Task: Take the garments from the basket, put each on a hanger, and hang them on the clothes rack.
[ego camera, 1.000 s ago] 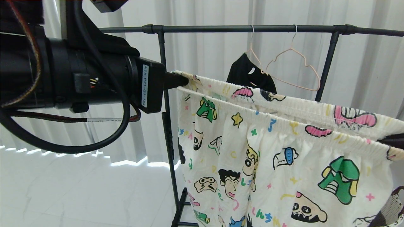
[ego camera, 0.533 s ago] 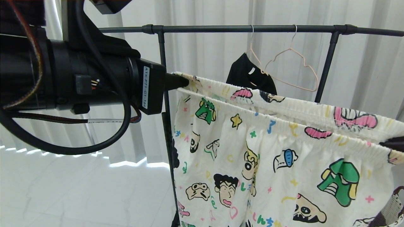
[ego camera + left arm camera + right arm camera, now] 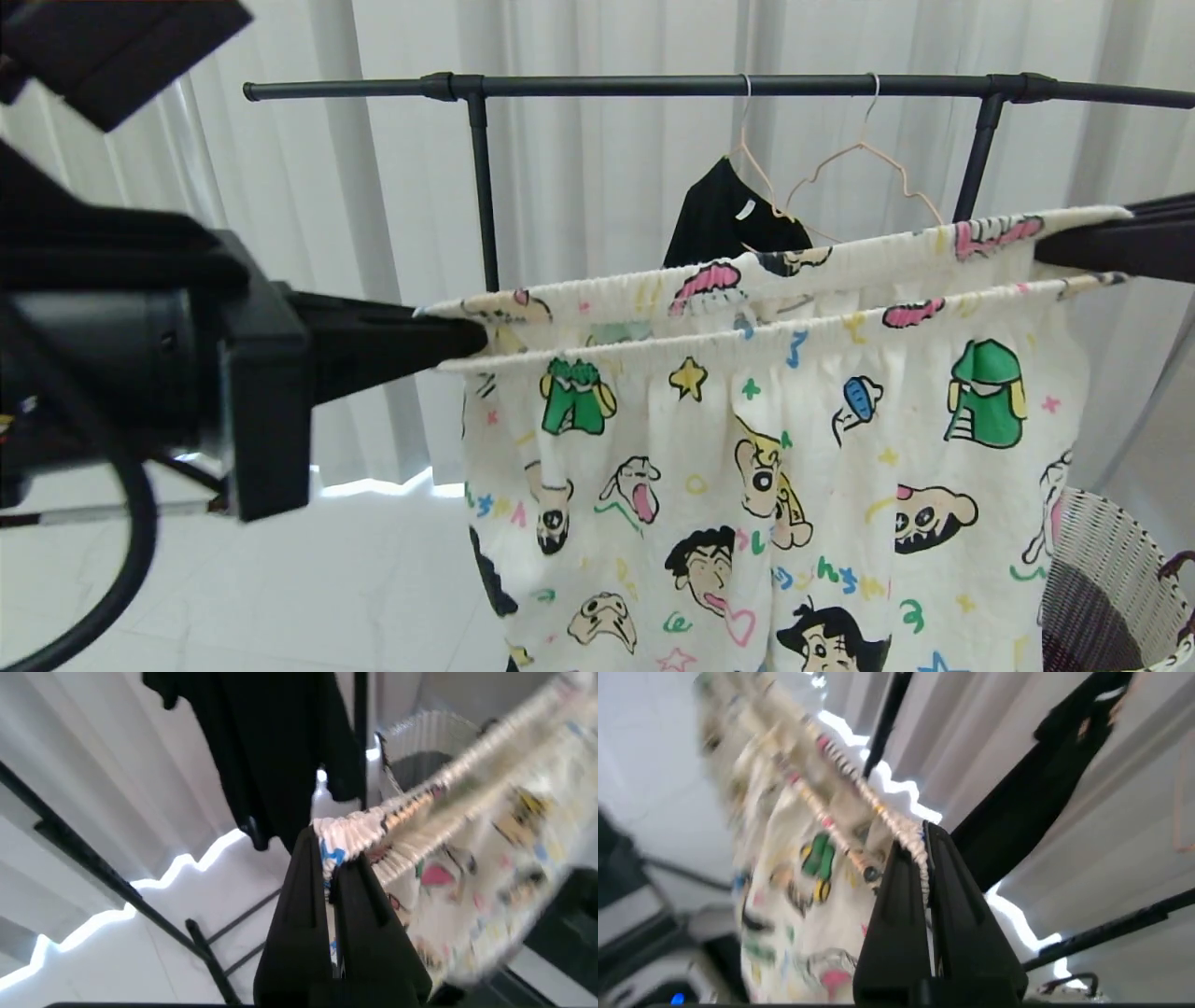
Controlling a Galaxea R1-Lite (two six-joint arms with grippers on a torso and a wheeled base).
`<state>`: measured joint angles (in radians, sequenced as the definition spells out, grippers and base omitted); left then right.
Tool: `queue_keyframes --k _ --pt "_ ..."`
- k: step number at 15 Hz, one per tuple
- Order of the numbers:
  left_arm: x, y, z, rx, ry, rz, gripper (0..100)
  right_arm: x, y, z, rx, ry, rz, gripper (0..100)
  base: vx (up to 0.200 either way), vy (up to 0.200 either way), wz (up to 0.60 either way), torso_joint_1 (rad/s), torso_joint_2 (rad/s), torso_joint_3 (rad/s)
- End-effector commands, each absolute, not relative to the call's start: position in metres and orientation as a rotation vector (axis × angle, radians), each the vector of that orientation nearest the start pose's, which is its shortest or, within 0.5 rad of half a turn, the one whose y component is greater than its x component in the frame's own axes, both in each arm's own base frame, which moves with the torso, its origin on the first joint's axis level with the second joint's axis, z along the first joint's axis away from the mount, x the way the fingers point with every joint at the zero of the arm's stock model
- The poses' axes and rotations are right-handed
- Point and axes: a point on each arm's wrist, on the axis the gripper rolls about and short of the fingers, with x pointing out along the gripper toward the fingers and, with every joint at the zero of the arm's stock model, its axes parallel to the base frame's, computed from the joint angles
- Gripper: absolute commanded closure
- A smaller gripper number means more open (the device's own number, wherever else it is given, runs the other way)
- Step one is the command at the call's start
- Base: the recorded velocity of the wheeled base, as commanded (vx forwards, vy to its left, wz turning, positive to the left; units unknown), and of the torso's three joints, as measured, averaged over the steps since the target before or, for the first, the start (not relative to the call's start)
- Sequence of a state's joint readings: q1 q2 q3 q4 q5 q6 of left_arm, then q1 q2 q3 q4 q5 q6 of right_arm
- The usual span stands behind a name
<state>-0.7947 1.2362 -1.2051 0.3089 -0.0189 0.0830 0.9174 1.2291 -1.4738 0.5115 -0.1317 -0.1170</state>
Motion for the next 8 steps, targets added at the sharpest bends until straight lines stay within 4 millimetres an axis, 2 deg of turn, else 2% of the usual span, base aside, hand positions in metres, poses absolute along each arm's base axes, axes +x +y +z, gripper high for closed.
queue_keyframes --k 1,5,8 --pt "0.083 -0.106 0.316 0.222 0.254 -0.893 100 0.114 0.140 0.366 -0.250 0.201 0.786 100 0.000 0.000 0.00 0.000 0.00 0.000" --pt "0.067 -0.112 0.316 0.254 0.226 -0.934 100 0.137 0.170 0.364 -0.213 0.140 0.841 100 0.000 0.000 0.00 0.000 0.00 0.000" --pt "0.059 -0.117 0.317 0.270 0.214 -0.976 100 0.143 0.181 0.362 -0.204 0.121 0.848 100 0.000 0.000 0.00 0.000 0.00 0.000"
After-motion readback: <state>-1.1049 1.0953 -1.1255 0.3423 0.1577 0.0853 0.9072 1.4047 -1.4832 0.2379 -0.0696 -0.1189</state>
